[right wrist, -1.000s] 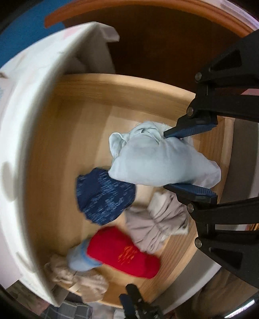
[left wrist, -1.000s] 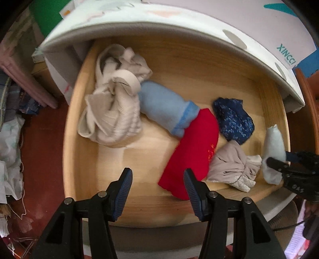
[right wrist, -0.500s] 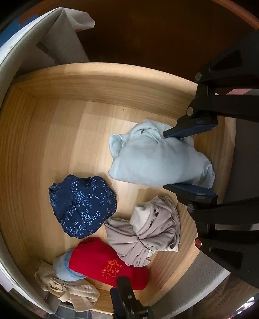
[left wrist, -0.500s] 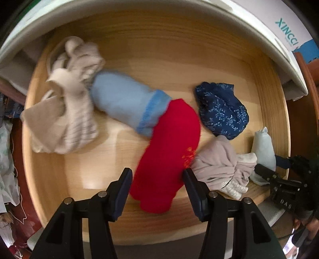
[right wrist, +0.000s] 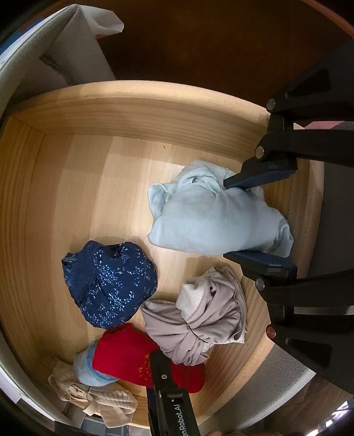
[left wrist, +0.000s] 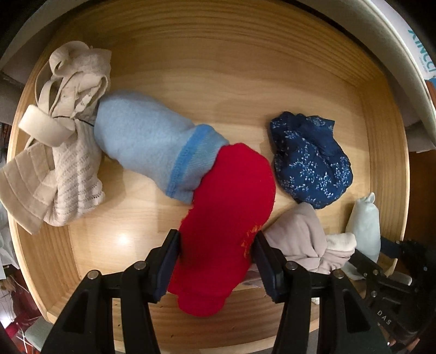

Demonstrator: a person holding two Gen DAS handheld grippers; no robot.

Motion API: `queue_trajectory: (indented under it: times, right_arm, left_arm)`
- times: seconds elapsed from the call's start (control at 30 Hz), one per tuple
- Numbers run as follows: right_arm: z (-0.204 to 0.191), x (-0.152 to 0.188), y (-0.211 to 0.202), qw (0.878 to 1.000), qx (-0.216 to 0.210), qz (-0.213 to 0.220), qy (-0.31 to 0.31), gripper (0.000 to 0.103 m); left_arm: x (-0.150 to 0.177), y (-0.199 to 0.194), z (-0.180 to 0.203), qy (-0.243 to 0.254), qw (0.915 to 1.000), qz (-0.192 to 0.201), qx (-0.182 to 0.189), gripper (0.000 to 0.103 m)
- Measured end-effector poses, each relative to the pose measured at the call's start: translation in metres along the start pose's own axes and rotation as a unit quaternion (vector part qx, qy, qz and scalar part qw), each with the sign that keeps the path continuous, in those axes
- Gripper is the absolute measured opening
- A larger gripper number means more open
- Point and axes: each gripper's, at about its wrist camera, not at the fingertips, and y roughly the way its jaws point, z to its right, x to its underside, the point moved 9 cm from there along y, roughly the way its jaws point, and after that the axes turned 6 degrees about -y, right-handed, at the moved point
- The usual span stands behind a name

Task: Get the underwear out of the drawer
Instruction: 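Reach the left tool into the drawer and grasp the red sock, then lift the red sock with the left tool and release it into the white box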

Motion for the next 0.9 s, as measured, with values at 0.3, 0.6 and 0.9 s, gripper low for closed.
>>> queue_trajectory:
  times: [0.3,0.6,0.9]
  right_arm:
    - [0.003,-0.002,0.002,1.000,0.000,-0.002,0.003,0.040]
    - [0.003,-0.004,0.006,1.000,0.005,0.000,0.008,0.040]
    - [0.008,-0.003,0.005,1.000,0.007,0.002,0.014,0.040]
  left_arm:
    - [0.004,0.005,0.008,0.007,0.9999,0.009,-0.011,0.038]
    - [0.024,-0.004,0.015,0.008,0.9997,0.023,-0.008,0.030]
    - [0.036,-0.029,0.021,0.021,0.9987,0.046,-0.002,0.029]
